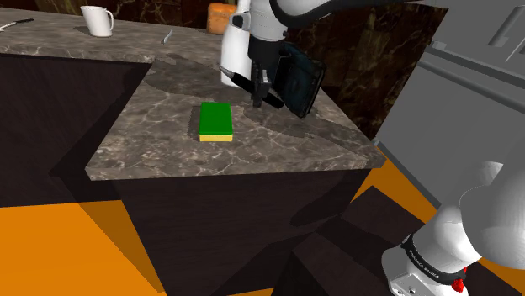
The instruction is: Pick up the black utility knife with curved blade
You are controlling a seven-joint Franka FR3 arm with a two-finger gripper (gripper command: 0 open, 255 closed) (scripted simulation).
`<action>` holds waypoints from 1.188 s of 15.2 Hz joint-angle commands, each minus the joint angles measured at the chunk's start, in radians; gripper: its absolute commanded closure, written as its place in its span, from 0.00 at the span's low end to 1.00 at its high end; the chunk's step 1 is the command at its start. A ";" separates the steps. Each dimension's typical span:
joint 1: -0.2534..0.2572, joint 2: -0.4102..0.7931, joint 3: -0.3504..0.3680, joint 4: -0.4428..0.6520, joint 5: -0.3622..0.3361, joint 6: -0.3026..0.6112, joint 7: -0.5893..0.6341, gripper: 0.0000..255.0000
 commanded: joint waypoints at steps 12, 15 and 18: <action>-0.002 -0.015 -0.001 0.112 0.003 -0.127 -0.009 1.00; -0.002 -0.010 -0.001 0.159 0.003 -0.169 -0.010 1.00; -0.001 -0.005 -0.001 0.195 0.002 -0.199 -0.011 1.00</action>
